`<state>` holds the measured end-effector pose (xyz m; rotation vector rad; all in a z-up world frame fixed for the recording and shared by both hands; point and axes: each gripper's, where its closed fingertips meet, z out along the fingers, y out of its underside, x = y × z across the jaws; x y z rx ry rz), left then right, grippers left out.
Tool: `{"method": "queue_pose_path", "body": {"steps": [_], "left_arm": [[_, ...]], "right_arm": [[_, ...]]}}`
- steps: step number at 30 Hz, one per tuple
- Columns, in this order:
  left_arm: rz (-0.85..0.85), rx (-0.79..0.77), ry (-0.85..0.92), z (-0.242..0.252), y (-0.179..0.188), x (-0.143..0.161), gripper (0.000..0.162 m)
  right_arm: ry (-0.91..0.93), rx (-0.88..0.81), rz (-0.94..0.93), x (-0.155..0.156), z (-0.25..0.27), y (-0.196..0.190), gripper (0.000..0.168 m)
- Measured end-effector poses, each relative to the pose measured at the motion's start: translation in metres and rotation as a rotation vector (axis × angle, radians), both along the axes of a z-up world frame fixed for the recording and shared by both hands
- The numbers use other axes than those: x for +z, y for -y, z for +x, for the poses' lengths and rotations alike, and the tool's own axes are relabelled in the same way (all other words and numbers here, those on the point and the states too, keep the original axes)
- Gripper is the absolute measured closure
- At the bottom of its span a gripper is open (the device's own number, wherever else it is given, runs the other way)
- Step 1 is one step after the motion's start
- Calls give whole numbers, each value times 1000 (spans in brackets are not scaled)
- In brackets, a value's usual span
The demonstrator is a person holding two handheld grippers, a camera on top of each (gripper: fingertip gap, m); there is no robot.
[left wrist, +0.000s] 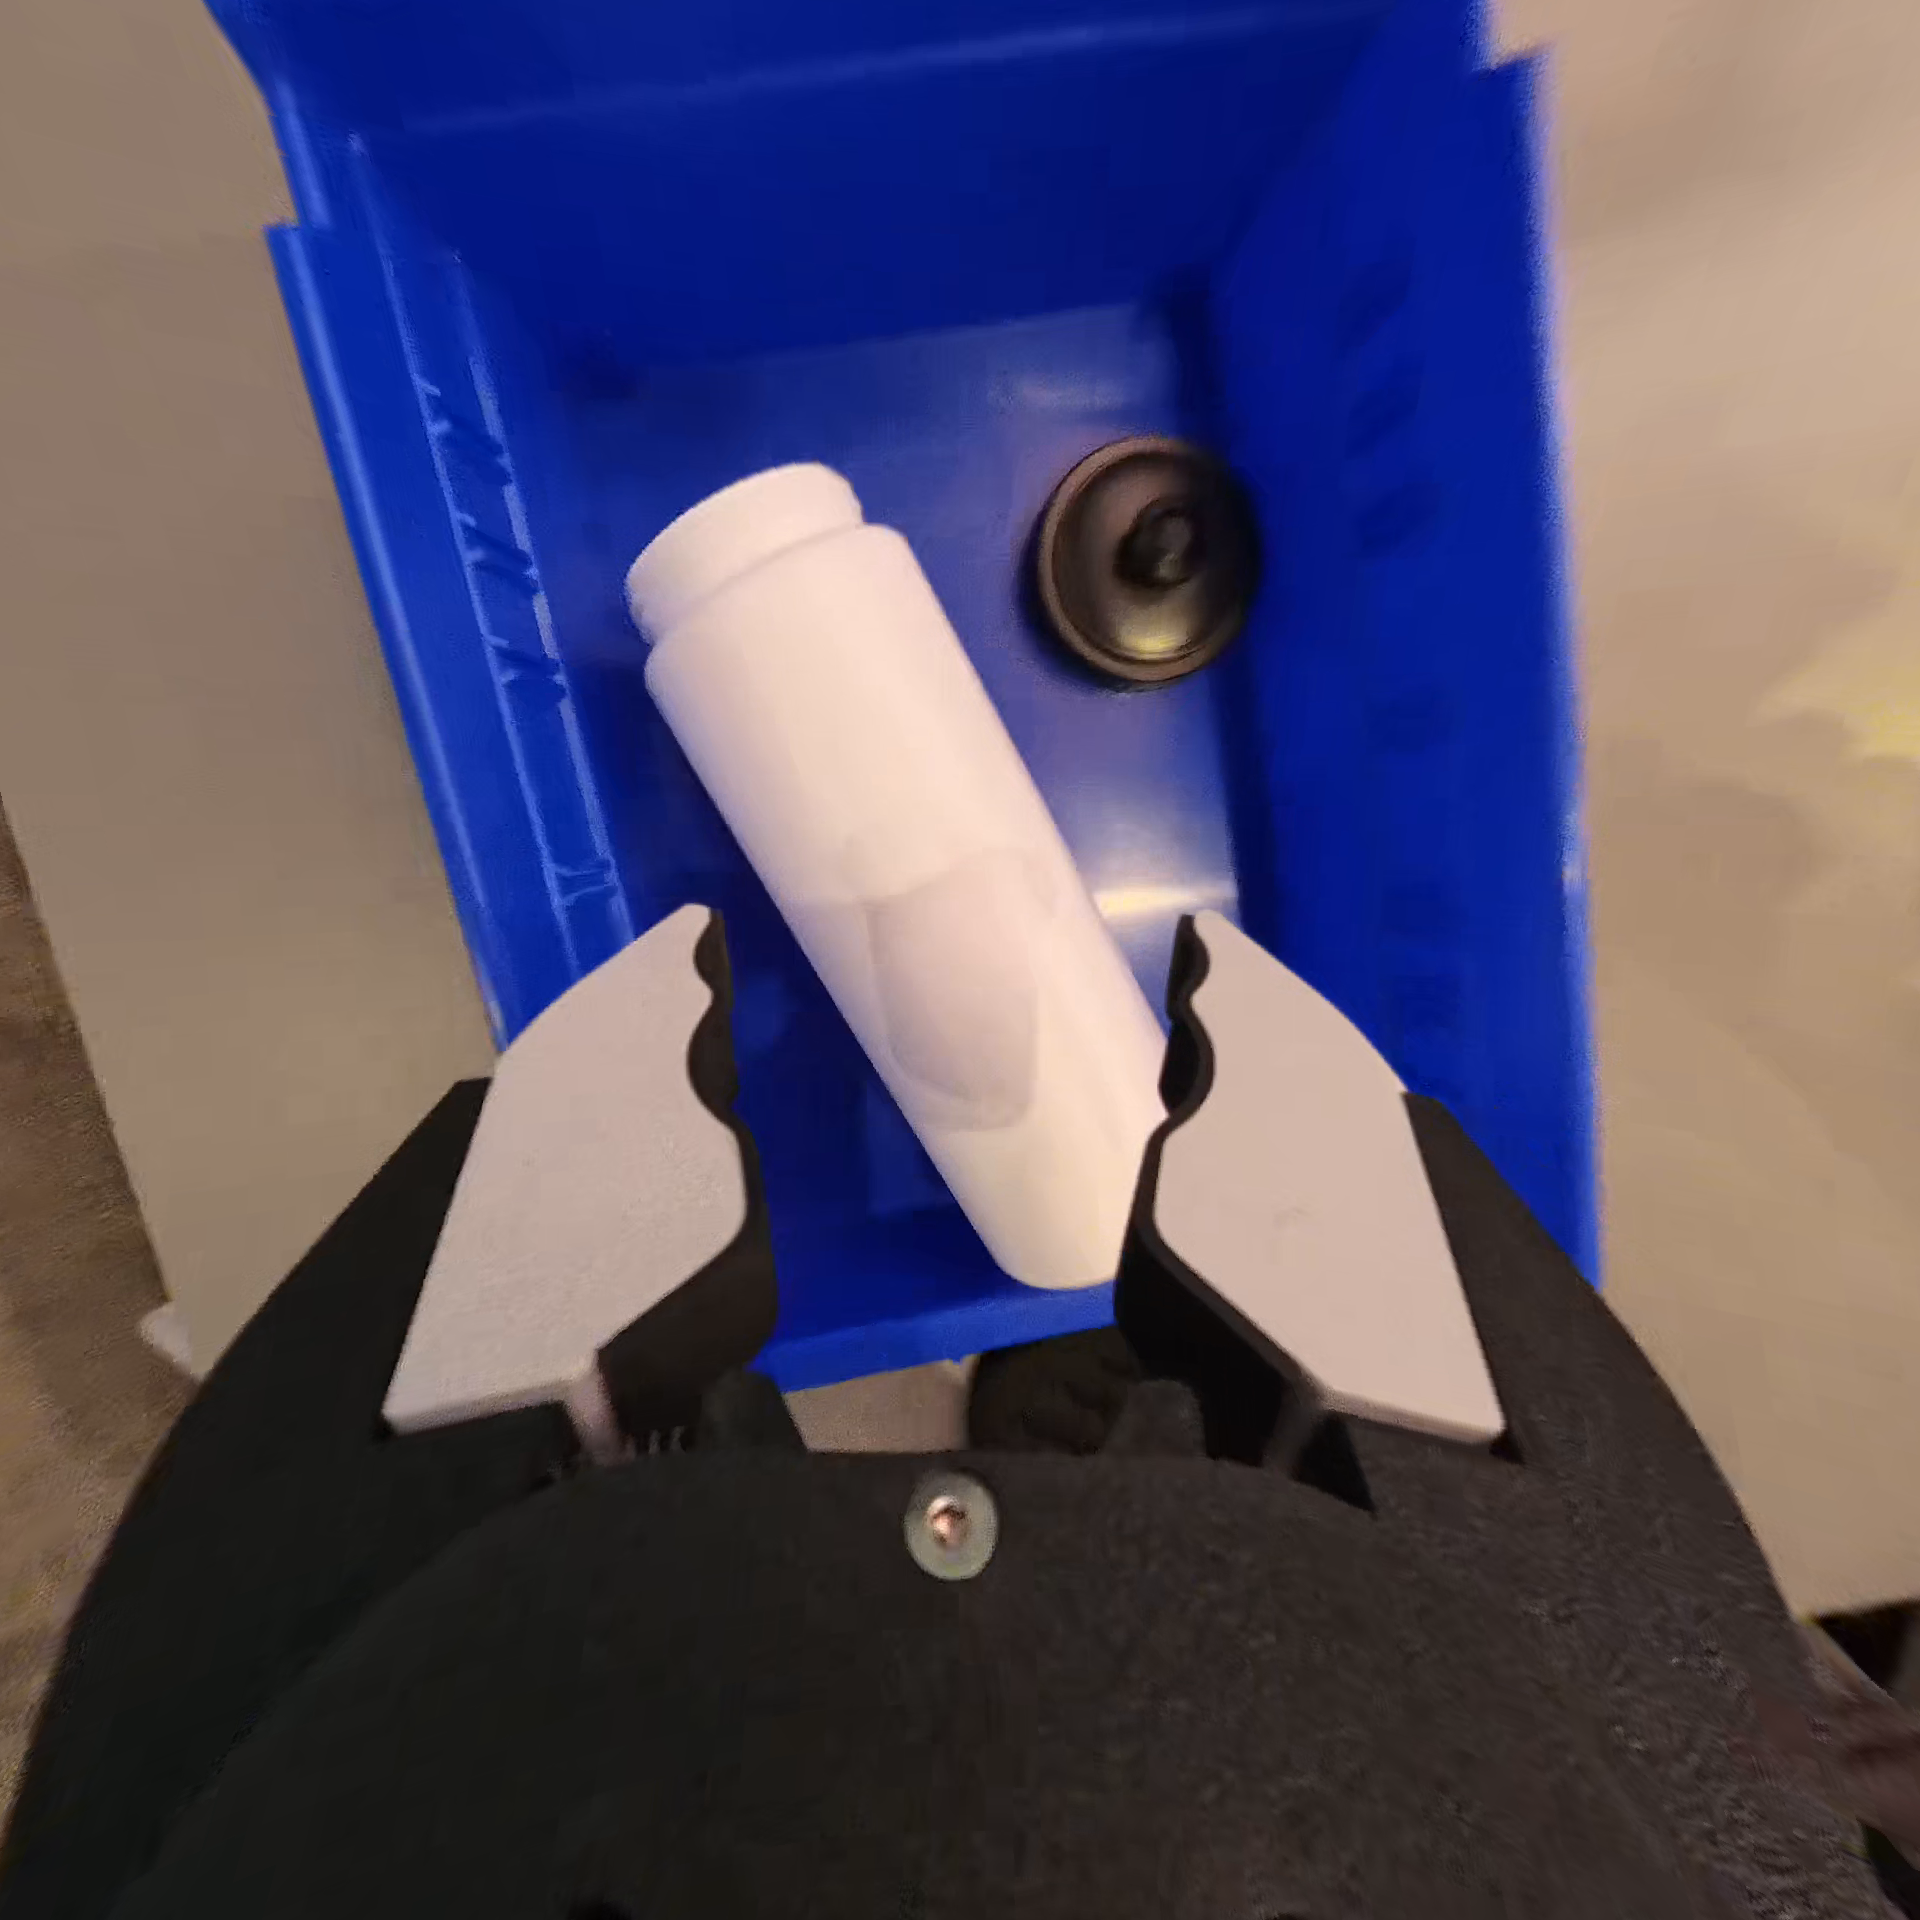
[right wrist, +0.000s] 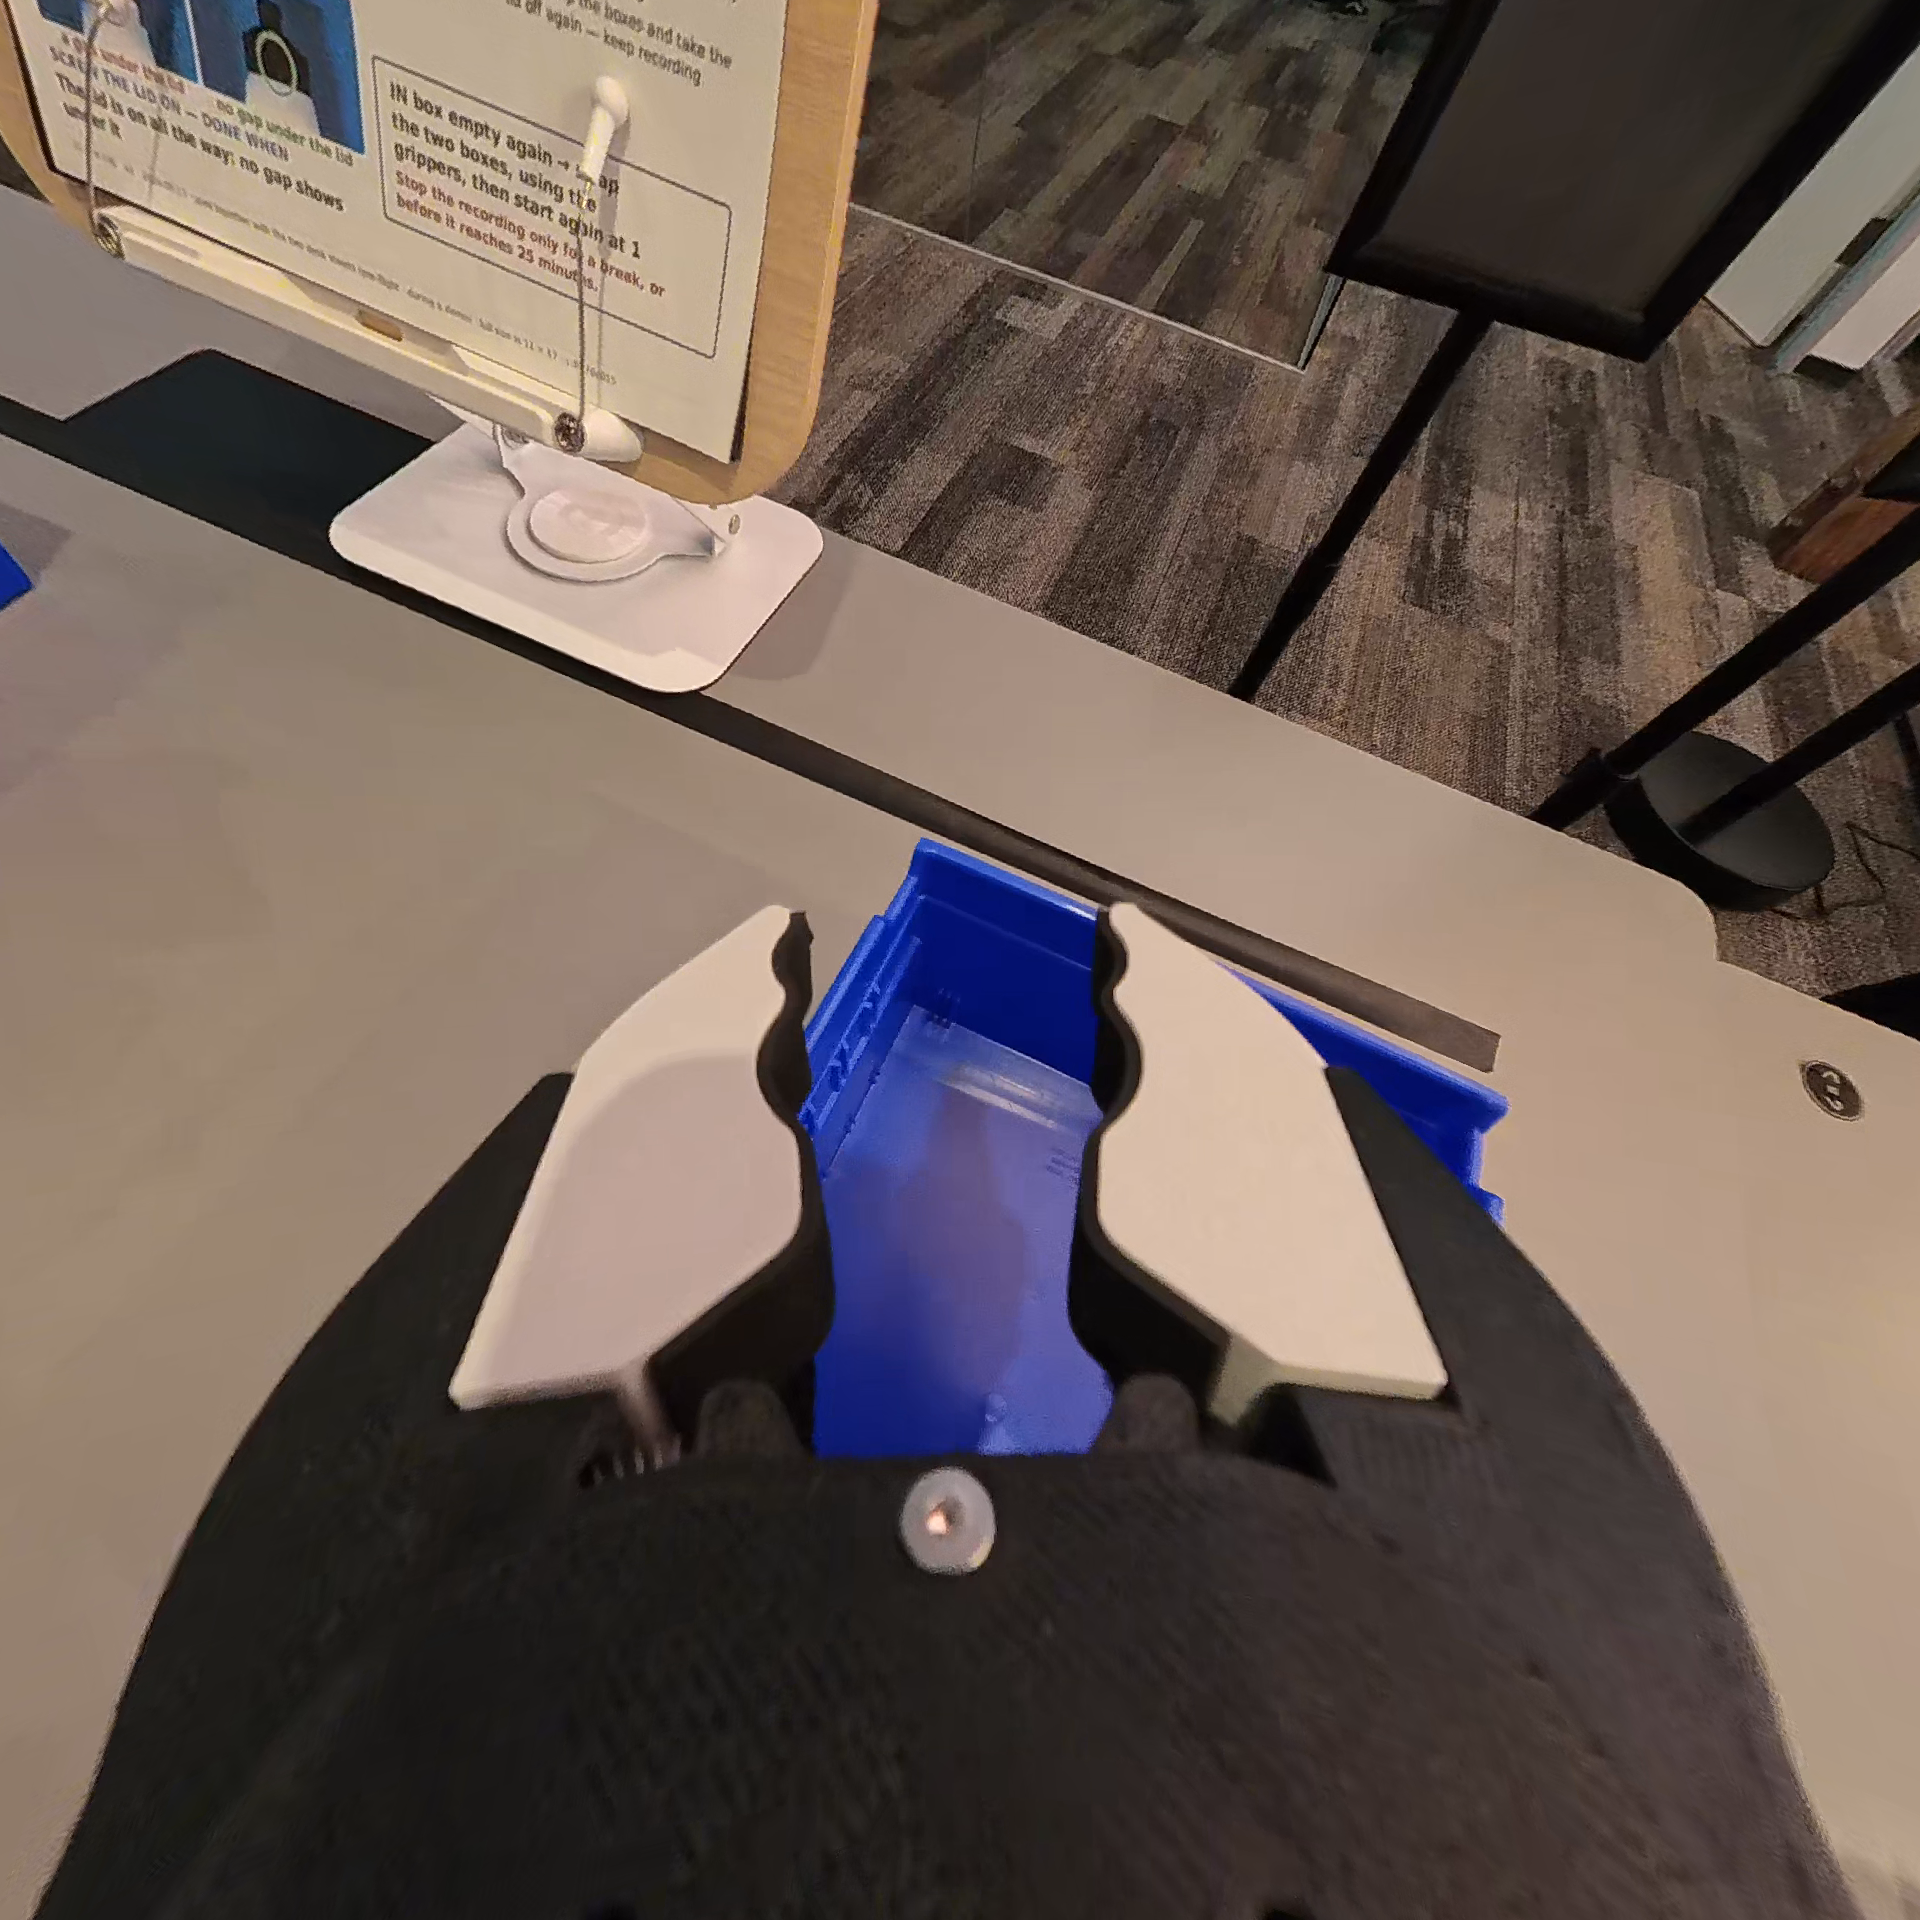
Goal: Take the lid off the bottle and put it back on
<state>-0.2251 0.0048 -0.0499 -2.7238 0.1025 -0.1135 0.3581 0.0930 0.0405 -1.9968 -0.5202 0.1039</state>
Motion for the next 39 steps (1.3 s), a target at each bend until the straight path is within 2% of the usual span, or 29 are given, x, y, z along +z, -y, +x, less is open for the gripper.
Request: {"method": "queue_pose_path", "body": {"steps": [2, 4, 7, 12, 17, 22, 29, 39], "left_arm": [[-49, 32, -62, -1, -7, -16, 75], [-129, 39, -70, 6, -7, -34, 73], [-220, 61, -184, -4, -4, -52, 73], [-302, 113, -203, -14, 3, -68, 73], [-367, 147, -135, -16, 10, -78, 72], [-379, 87, -143, -15, 10, -78, 73], [-278, 11, -148, -8, 1, -58, 75], [47, -95, 26, 23, -12, 12, 77]], "right_arm": [[24, -4, -5, -2, -1, 0, 114], [44, -8, -7, -3, -1, 0, 114], [60, -3, -15, -5, -2, 0, 114], [92, 5, -41, -12, -5, -1, 114], [150, 19, -63, -21, -9, -2, 114], [206, 18, -77, -28, -9, -3, 115], [221, 28, -85, -32, -12, -4, 115], [247, 41, -92, -37, -16, -6, 115]]}}
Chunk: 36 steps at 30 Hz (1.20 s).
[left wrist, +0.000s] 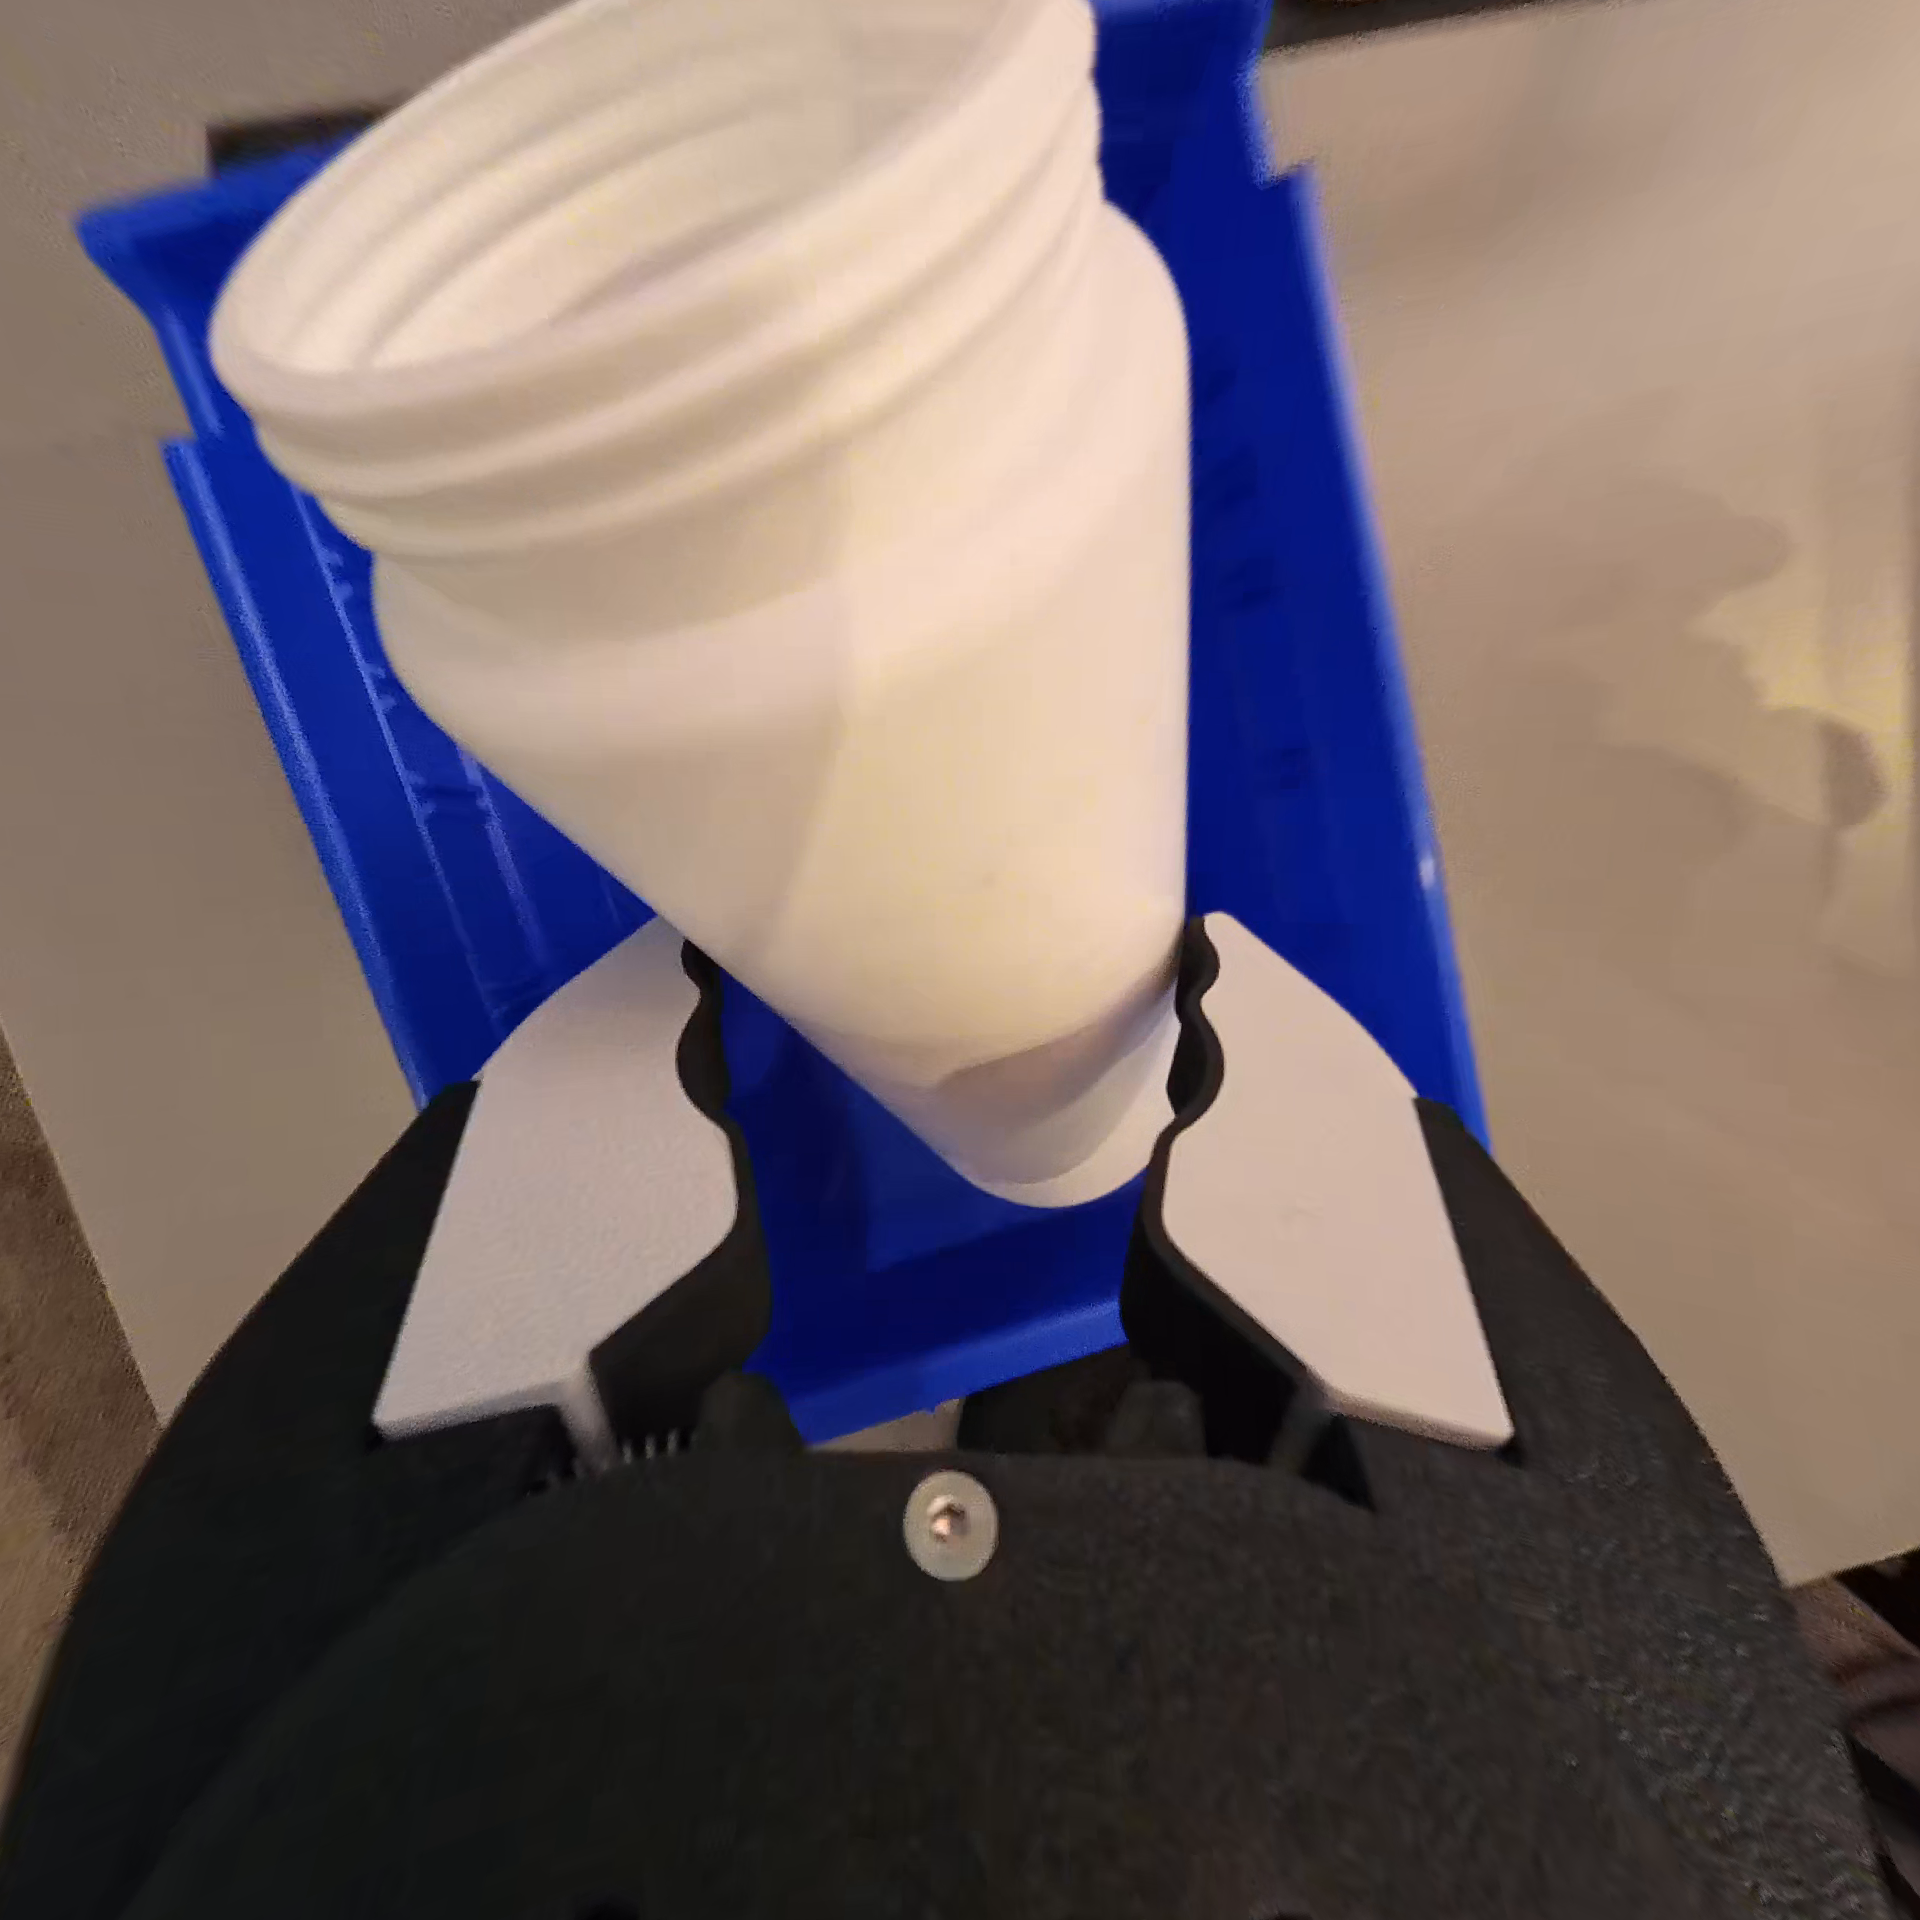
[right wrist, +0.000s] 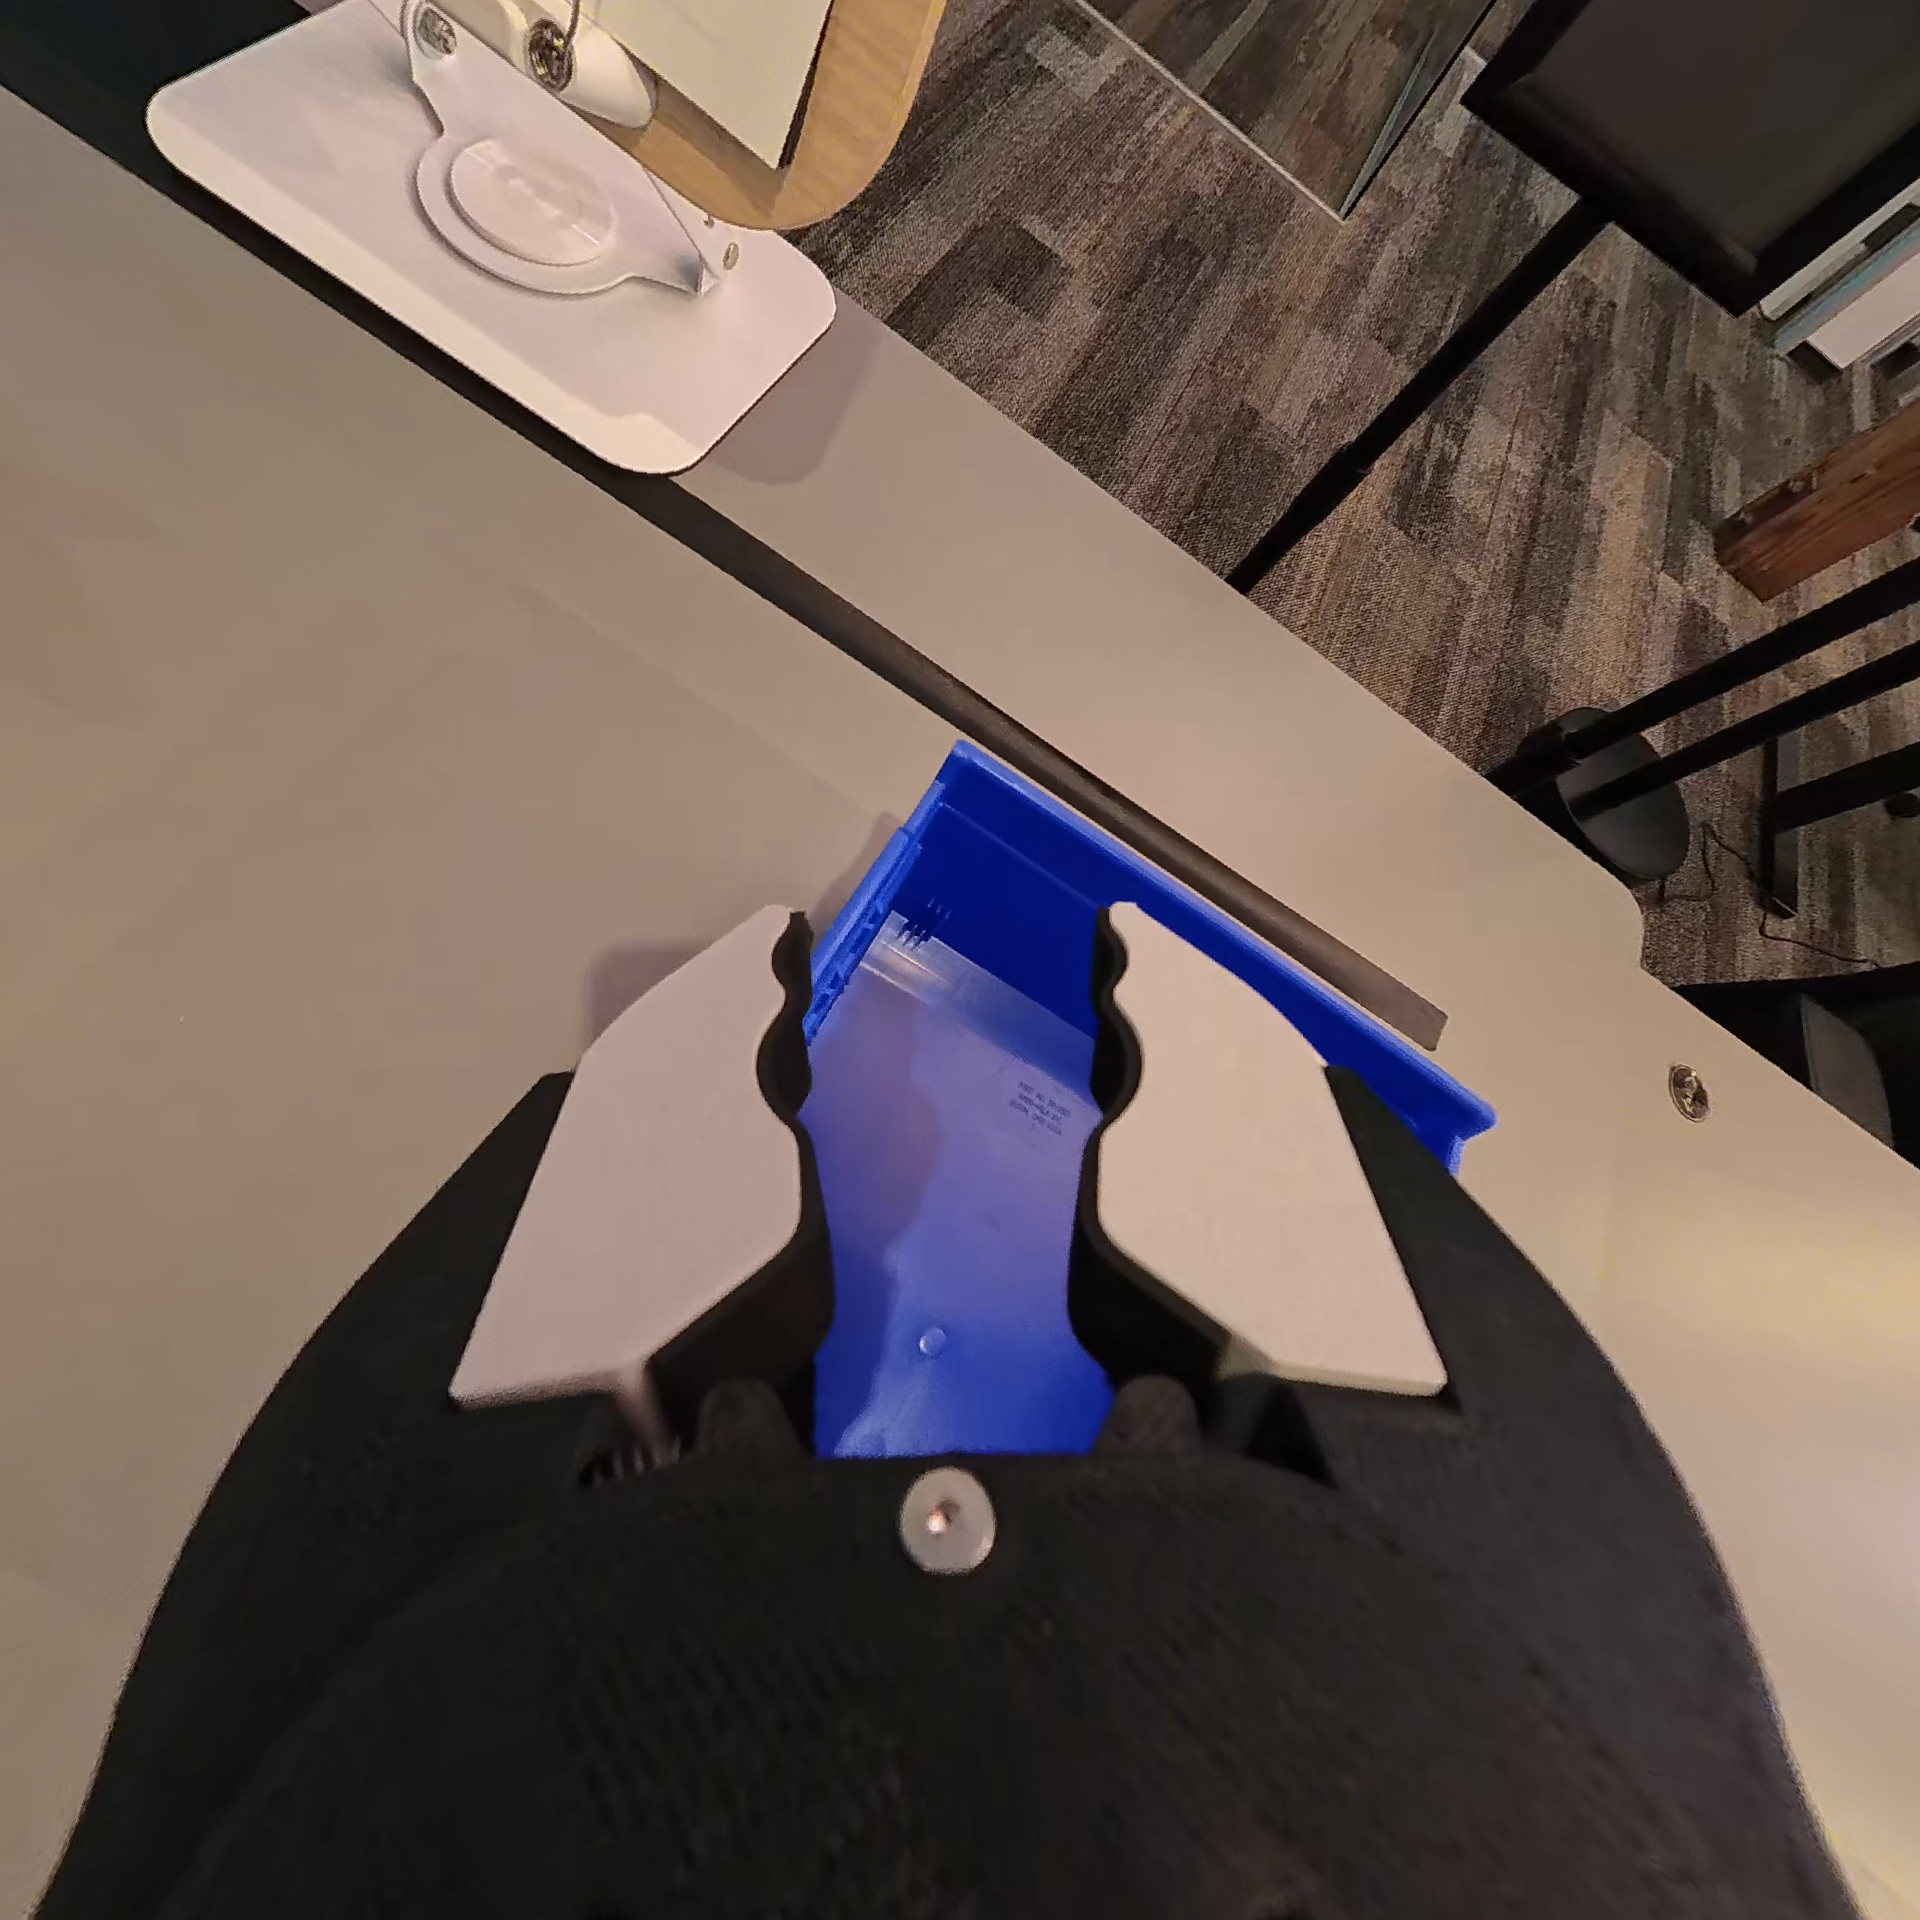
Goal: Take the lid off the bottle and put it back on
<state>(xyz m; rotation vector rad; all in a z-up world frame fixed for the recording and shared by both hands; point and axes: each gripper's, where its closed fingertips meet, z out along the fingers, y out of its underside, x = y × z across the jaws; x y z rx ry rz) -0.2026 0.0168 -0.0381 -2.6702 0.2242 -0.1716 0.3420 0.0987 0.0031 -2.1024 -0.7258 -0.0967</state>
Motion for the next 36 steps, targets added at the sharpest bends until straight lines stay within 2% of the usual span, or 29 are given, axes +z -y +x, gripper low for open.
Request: {"method": "queue_pose_path", "body": {"steps": [5, 10, 14, 18, 21, 24, 26, 31, 36], "left_arm": [[209, -27, 76, 17, -7, 44, 77], [349, -106, 131, 45, 0, 79, 78], [391, -276, 278, 99, 14, 96, 79], [310, -500, 422, 164, 32, 88, 80], [232, -604, 497, 200, 41, 73, 80], [178, -667, 537, 225, 46, 60, 80], [141, -696, 568, 237, 50, 53, 80], [134, -734, 558, 257, 51, 41, 81], [140, -801, 558, 277, 60, 35, 81]], "right_arm": [[9, 4, -4, -2, -1, 0, 115], [15, 8, -6, -3, -2, 0, 115], [19, 10, -4, -3, -4, -1, 115], [-32, 57, -3, -1, -18, 3, 115], [-257, 218, -23, 10, -65, 17, 115], [-693, 448, -120, 34, -135, 48, 114], [-929, 537, -209, 43, -169, 64, 110], [-1127, 638, -356, 28, -226, 90, 87], [-1195, 773, -498, 15, -258, 116, 81]]}}
